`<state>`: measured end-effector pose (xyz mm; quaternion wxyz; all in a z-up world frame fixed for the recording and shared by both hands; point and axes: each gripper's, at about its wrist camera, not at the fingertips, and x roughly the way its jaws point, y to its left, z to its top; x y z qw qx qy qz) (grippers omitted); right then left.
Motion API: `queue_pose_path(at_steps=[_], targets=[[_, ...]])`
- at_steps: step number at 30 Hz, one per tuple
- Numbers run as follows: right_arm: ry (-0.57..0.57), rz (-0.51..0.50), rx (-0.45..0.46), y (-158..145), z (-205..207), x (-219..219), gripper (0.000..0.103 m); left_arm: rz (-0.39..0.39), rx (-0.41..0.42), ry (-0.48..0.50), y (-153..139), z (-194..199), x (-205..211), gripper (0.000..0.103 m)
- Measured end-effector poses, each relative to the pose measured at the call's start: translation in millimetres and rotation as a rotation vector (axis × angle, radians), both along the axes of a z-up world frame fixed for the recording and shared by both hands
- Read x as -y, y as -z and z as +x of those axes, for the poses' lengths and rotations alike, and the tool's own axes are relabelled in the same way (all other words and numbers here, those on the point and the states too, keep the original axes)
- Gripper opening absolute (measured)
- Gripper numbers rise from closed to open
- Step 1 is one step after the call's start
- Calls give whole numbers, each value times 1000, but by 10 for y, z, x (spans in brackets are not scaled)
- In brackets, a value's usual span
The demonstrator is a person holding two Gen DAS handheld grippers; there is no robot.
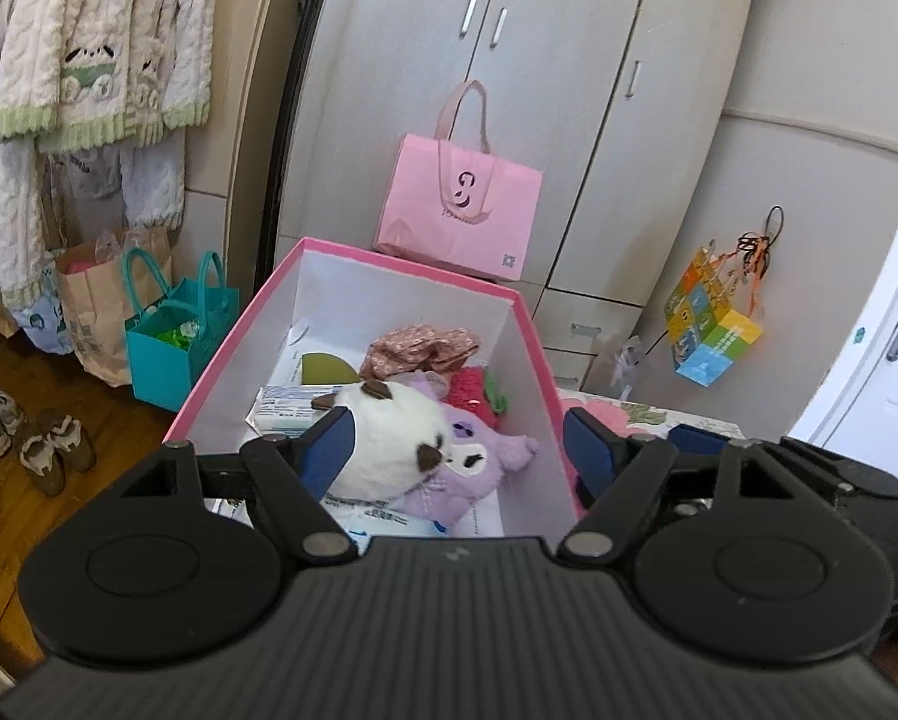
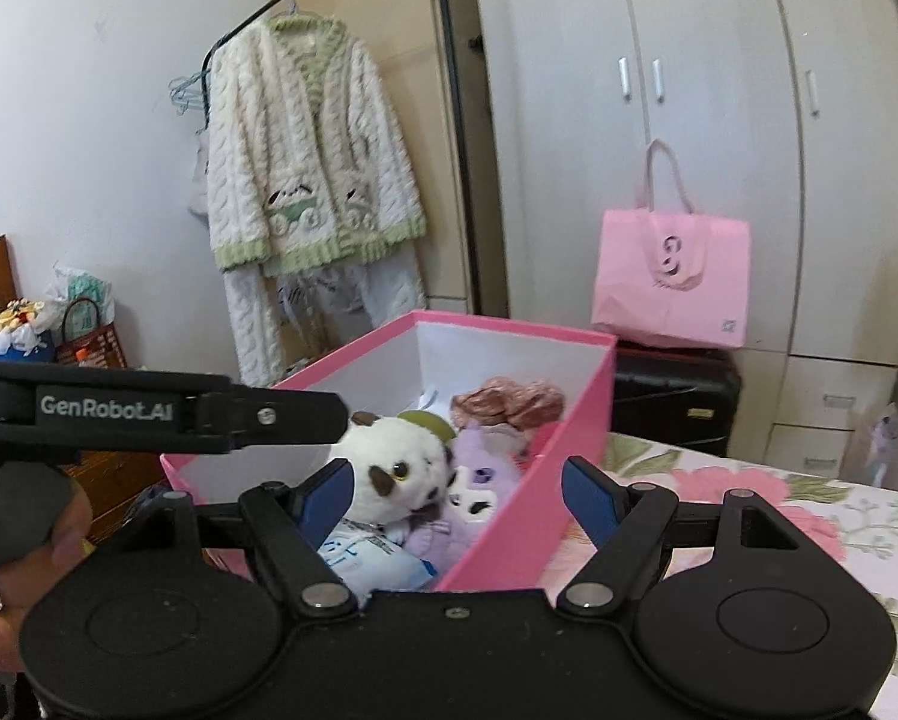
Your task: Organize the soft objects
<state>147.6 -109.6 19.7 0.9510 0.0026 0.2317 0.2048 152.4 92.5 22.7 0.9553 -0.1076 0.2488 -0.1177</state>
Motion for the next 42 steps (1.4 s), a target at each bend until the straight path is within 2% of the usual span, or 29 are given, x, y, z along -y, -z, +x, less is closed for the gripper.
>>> queue_pose_path(at_steps=[9,17,20,22,27,34,42], targets=[[91,-43,35,-218,-375,325,81,45,32,35,-153,-365,100,80],[158,-14,64,-329,-658,559,89,65,50,56,-195,-588,218,86],[179,-16,73,-350,-748,605,91,71,54,56,-181,-663,268,92],[199,-16,74,-353,-803,642,97,86,60,53,-169,-712,308,96],[210,-5,5,-317,-867,749,101,125,47,62,-140,-762,424,100],[420,-42,-54,-354,-940,924,103,228,16,20,-131,-815,586,102],[396,-28,-127,-396,-1158,1063,103,232,2,40,-166,-947,655,103]])
